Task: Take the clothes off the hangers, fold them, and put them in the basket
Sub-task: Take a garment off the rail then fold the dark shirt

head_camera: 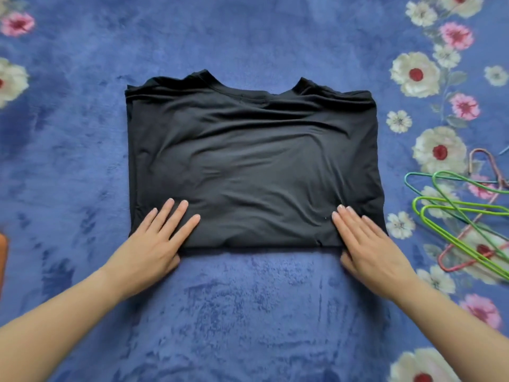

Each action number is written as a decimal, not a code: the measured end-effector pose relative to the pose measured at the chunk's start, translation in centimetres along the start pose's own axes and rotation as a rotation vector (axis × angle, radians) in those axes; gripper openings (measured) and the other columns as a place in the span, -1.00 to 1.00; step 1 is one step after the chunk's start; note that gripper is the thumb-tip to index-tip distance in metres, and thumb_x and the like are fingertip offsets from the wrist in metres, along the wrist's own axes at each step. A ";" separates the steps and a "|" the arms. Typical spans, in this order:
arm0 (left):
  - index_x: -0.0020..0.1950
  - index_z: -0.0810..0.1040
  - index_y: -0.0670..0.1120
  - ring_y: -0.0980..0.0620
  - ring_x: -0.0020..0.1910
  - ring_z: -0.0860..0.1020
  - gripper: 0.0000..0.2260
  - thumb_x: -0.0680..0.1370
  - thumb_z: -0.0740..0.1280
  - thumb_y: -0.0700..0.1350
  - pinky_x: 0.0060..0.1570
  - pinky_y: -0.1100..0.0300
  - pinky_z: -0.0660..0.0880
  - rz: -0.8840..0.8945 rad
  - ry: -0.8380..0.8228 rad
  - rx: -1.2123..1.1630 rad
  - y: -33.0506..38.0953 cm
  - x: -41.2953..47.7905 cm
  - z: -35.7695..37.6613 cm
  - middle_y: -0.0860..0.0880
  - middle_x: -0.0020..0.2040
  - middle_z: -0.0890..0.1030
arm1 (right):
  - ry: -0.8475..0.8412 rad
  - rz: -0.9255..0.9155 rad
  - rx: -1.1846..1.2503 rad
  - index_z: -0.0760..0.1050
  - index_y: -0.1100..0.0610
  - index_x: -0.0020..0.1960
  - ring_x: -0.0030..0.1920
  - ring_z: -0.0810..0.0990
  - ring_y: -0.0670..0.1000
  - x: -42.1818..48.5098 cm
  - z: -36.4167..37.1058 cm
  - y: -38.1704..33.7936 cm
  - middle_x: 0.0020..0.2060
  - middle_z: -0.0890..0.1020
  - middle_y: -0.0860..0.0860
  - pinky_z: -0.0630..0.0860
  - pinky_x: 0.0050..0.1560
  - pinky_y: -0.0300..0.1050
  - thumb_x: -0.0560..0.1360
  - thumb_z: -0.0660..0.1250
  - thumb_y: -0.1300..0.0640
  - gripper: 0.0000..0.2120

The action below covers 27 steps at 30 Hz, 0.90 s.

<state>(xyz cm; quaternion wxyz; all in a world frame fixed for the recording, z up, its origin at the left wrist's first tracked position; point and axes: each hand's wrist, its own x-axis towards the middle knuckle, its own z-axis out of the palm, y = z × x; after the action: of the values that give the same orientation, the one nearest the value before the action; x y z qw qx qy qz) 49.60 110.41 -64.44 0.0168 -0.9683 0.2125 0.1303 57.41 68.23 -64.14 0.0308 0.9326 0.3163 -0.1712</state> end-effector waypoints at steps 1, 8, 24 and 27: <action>0.44 0.37 -0.26 -0.38 0.32 0.44 -0.45 0.47 -0.04 -0.26 0.21 -0.13 0.43 0.004 0.021 0.047 -0.1 0.4 -0.4 -0.36 0.38 0.42 | 0.024 0.033 -0.002 0.42 0.34 0.38 0.32 0.52 0.21 0.5 -0.1 0.4 0.36 0.46 0.25 0.36 0.30 0.05 0.39 0.05 0.21 -0.41; -0.09 0.60 -0.30 -0.18 -0.35 0.62 -0.53 0.04 0.43 -0.55 -0.71 0.15 0.39 -0.165 0.021 0.101 -0.8 0.7 -4.0 -0.18 -0.24 0.61 | 0.123 0.253 0.141 0.55 0.15 0.31 0.23 0.60 0.13 -0.1 -3.9 0.0 0.26 0.59 0.09 0.58 0.07 0.11 0.44 0.22 0.40 -0.52; -0.31 0.56 -0.08 -0.08 -0.42 0.55 -0.75 0.32 0.13 -0.03 -0.50 0.13 0.46 -0.055 -0.054 -0.198 8.5 -9.9 -1.9 -0.03 -0.37 0.55 | -0.218 0.141 0.454 0.57 0.04 0.01 -0.01 0.58 0.07 -8.3 -3.2 -9.9 -0.04 0.65 -0.03 0.50 -0.02 -0.04 0.44 0.08 0.10 -0.69; 0.30 0.54 -0.16 -0.13 0.21 0.53 -0.55 0.49 0.12 -0.05 0.13 -0.01 0.47 -0.163 0.112 -0.246 10.6 -4.5 -1.5 -0.15 0.25 0.55 | 0.099 0.137 0.412 0.50 0.21 0.34 0.32 0.51 0.13 -4.2 -1.6 -12.4 0.31 0.55 0.12 0.49 0.28 0.06 0.51 0.07 0.10 -0.53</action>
<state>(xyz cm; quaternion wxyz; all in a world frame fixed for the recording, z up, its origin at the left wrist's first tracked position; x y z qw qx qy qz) 41.62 102.50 -61.58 -0.1032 -0.9829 0.1162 0.0991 47.32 75.95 -60.57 -0.1644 0.9458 0.2116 -0.1836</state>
